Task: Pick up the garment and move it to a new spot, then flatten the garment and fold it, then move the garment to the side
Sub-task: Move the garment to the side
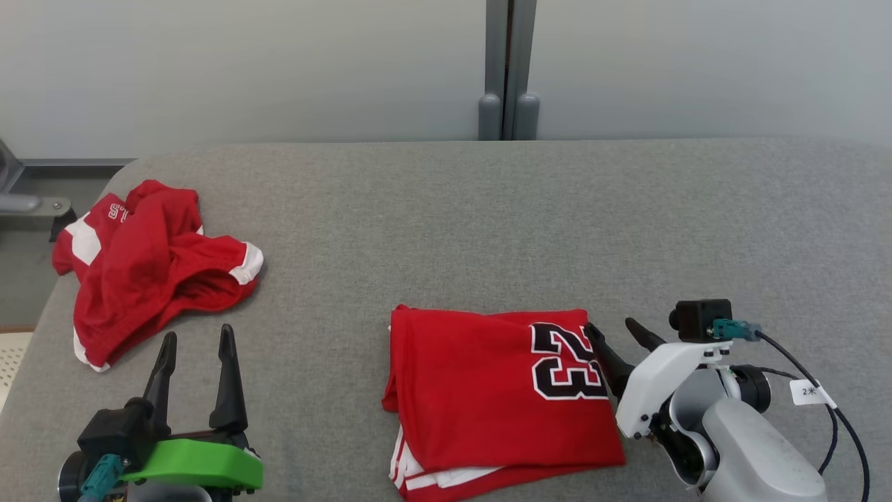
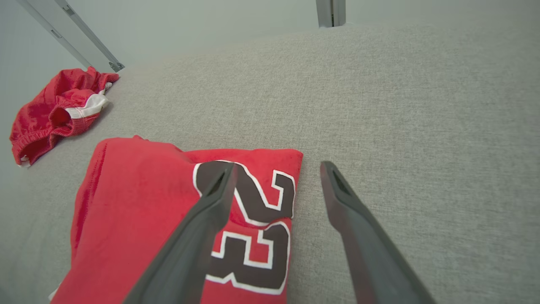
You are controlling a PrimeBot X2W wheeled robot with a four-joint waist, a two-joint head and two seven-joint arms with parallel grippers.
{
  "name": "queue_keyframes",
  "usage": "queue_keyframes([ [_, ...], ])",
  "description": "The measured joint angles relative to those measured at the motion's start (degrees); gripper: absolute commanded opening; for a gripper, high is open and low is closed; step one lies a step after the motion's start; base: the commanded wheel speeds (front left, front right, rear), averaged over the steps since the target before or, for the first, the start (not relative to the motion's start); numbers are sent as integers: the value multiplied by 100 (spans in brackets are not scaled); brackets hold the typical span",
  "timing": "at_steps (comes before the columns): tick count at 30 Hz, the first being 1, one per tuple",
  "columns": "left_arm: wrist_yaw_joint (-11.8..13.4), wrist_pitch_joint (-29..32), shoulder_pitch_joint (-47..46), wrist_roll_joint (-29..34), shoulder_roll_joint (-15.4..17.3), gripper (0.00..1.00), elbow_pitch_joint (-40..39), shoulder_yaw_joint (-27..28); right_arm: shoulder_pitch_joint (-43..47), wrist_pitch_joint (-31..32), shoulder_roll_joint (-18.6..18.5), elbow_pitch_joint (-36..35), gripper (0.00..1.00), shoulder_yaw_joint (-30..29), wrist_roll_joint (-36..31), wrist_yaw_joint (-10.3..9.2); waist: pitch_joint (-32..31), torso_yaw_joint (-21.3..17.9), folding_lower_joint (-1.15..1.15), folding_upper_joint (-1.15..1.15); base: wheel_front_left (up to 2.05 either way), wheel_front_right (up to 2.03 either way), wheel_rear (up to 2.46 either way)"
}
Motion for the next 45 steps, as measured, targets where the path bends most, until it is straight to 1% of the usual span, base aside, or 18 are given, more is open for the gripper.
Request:
queue_keyframes([
  [5, 1, 0, -1, -48, 0, 100, 32, -36, -277, 410, 182, 722, 100, -118, 115, 0, 32, 223, 0, 0, 0, 0, 0],
  [10, 0, 0, -4, -62, 8, 100, 38, -27, -461, 913, 279, 1416, 100, -232, 80, 0, 86, 407, 0, 0, 0, 0, 0],
  [15, 0, 0, -12, -100, 18, 100, 51, -23, -584, 1199, 349, 1633, 100, -162, 201, -1, 150, 523, 0, 0, 0, 0, 0],
  [17, 0, 0, -13, -100, 18, 100, 56, -20, -597, 1205, 352, 1642, 100, -129, 260, -2, 158, 537, 0, 0, 0, 0, 0],
  [18, 0, 0, -13, -100, 18, 100, 63, -16, -598, 1190, 353, 1634, 45, -107, 305, -2, 157, 535, 0, 0, 0, 0, 0],
  [19, 0, 0, -13, -100, 18, 100, 65, -15, -600, 1159, 354, 1619, 16, -86, 341, -2, 155, 530, 0, 0, 0, 0, 0],
  [20, 1, 0, -12, -100, 18, 100, 68, -13, -600, 1107, 353, 1601, 0, -60, 369, -2, 152, 522, 0, 0, 0, 0, 0],
  [21, 0, 1, -12, -116, 16, 100, 70, -14, -601, 981, 345, 1532, 0, 25, 380, -2, 147, 507, 0, 0, 0, 0, 0],
  [23, 1, 0, -17, -343, 2, 100, 36, -10, -626, 691, 315, 1393, 0, 148, 366, -2, 142, 473, 0, 0, 0, 0, 0],
  [26, 0, 0, -29, -348, 4, 100, -21, -43, -747, 381, 245, 1241, 0, 255, 416, -1, 127, 395, 0, 0, 0, 0, 0],
  [33, 0, 1, -50, -419, 13, 100, -145, -183, -1040, 79, 47, 1136, 0, 454, 582, 1, 107, 96, 0, 0, 0, 0, 0],
  [40, 1, 0, -109, -493, 13, 100, -301, -476, -1357, -70, -65, 1189, 0, 539, 751, 1, 127, -391, 0, 0, 0, 0, 0],
  [45, 0, 0, -169, -492, 53, 100, -300, -646, -1513, -186, -78, 1241, 0, 604, 837, 1, 169, -843, 0, 0, 0, 0, 0],
])
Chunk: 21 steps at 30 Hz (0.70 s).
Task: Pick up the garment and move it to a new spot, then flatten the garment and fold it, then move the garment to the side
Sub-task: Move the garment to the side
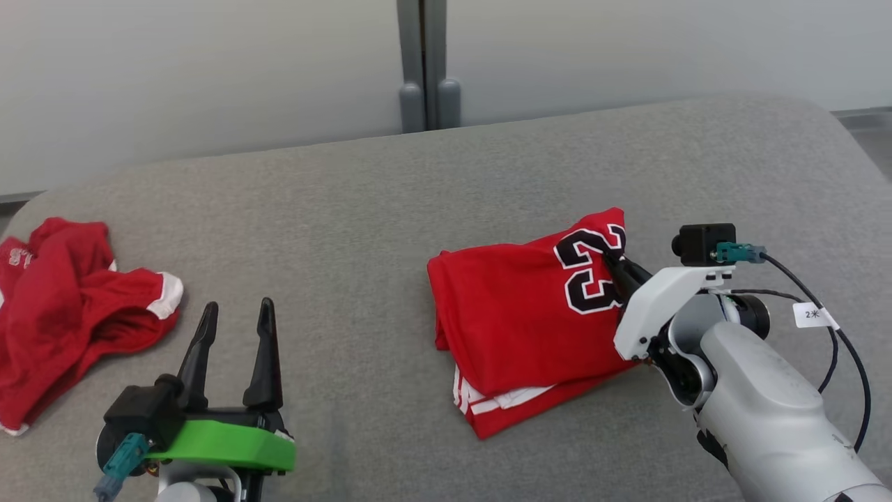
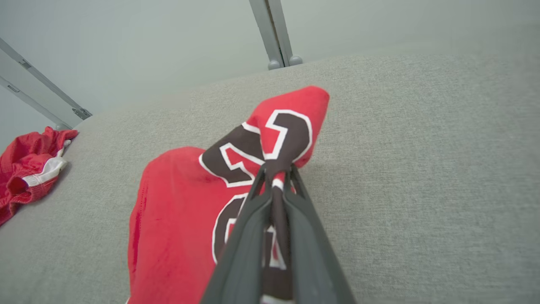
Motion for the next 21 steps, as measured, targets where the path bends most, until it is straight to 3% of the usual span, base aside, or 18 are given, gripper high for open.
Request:
queue_keyframes([
  [14, 0, 1, -215, 199, 58, 100, 122, -455, -60, -327, -52, 66, 0, 119, 292, 0, 257, -1182, 0, 0, 0, 0, 0],
  [21, 0, 0, -369, 231, 120, 100, 113, -458, -160, -455, -66, 37, 0, 199, 396, 0, 514, -1524, 0, 0, 0, 0, 0],
])
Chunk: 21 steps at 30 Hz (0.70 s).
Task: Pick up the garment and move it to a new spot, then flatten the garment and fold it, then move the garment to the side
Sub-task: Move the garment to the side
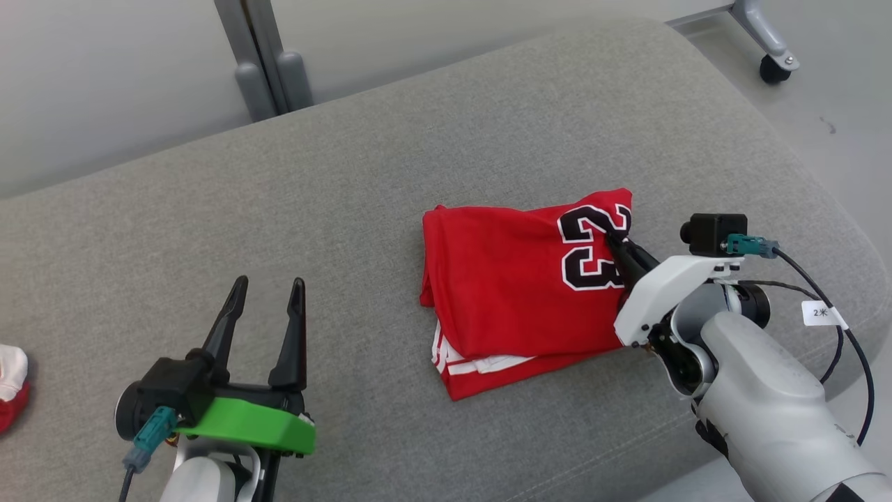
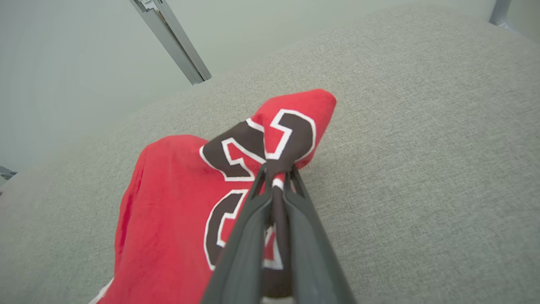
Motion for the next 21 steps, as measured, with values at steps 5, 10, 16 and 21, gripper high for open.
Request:
queue_keyframes([
  [5, 0, 0, -129, 3, 70, 100, -15, -63, -195, -59, -29, -58, 0, 110, 100, 0, 256, -39, 0, 0, 0, 0, 0],
  [10, 0, 1, -388, 1, 167, 100, -67, -92, -650, -166, -229, -62, 0, 201, 180, 0, 600, 47, 0, 0, 0, 0, 0],
  [16, 0, 0, -732, 1, 337, 100, -155, -122, -1404, -291, -781, 7, 0, 165, 378, 0, 1147, 246, 0, 0, 0, 0, 0],
  [21, 0, 1, -890, -10, 460, 100, -208, -104, -1899, -368, -1244, 146, 0, 34, 654, 2, 1653, 431, 0, 0, 0, 0, 0],
])
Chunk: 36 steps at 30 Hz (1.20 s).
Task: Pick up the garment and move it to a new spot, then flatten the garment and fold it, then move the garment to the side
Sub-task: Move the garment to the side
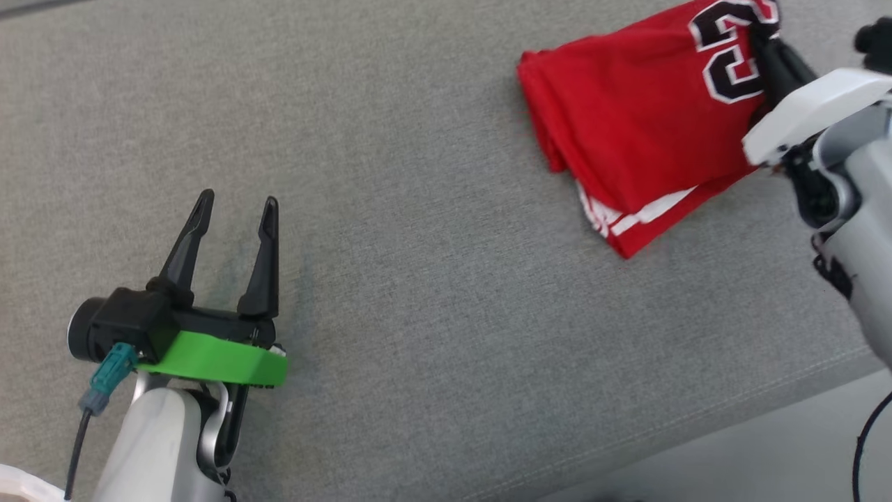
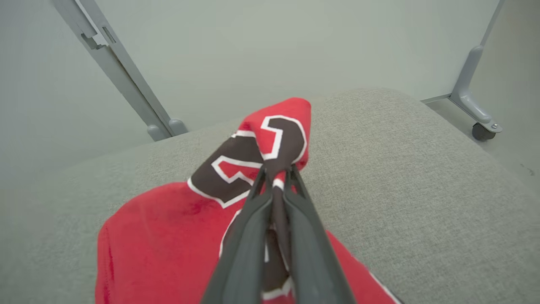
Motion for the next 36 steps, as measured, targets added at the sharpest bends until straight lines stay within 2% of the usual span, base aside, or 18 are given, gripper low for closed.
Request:
queue_keyframes([
  [5, 0, -1, -188, -1, 76, 100, -107, -23, -322, -43, -506, 215, 0, -216, 318, -1, 484, 171, 0, 0, 0, 0, 0],
  [10, 0, -1, -398, 4, 140, 100, -221, -76, -618, -107, -991, 485, 0, -319, 352, 0, 894, 326, 0, 0, 0, 0, 0],
  [15, 0, -2, -476, 27, 193, 100, -259, -107, -932, -144, -1276, 870, 0, -64, -112, 0, 1215, 444, 0, 0, 0, 0, 0],
  [16, -2, -7, -504, 29, 201, 100, -265, -116, -1002, -159, -1289, 947, 26, 3, -215, 0, 1268, 465, 0, 0, 0, 0, 0],
  [17, -12, -7, -524, 29, 202, 100, -267, -123, -1043, -168, -1289, 1017, 72, 41, -285, 0, 1306, 482, 0, 0, 0, 0, 0],
  [18, -15, -8, -528, 29, 202, 100, -263, -129, -1076, -226, -1284, 1120, 100, 46, -332, 0, 1343, 505, 0, 0, 0, 0, 0],
  [28, -15, -5, -489, -3, 137, 100, -63, -130, -1252, -520, -1157, 1869, 100, 44, -853, 0, 1018, 614, 0, 0, 0, 0, 0],
  [31, -15, -2, -365, -30, 76, 100, 3, -133, -1241, -530, -1116, 1800, 100, 46, -1035, 0, 755, 607, 0, 0, 0, 0, 0],
  [36, -15, -2, -86, -59, -43, 100, 136, -60, -943, -550, -1132, 1248, 100, -22, -1257, 0, 202, 595, 0, 0, 0, 0, 0],
])
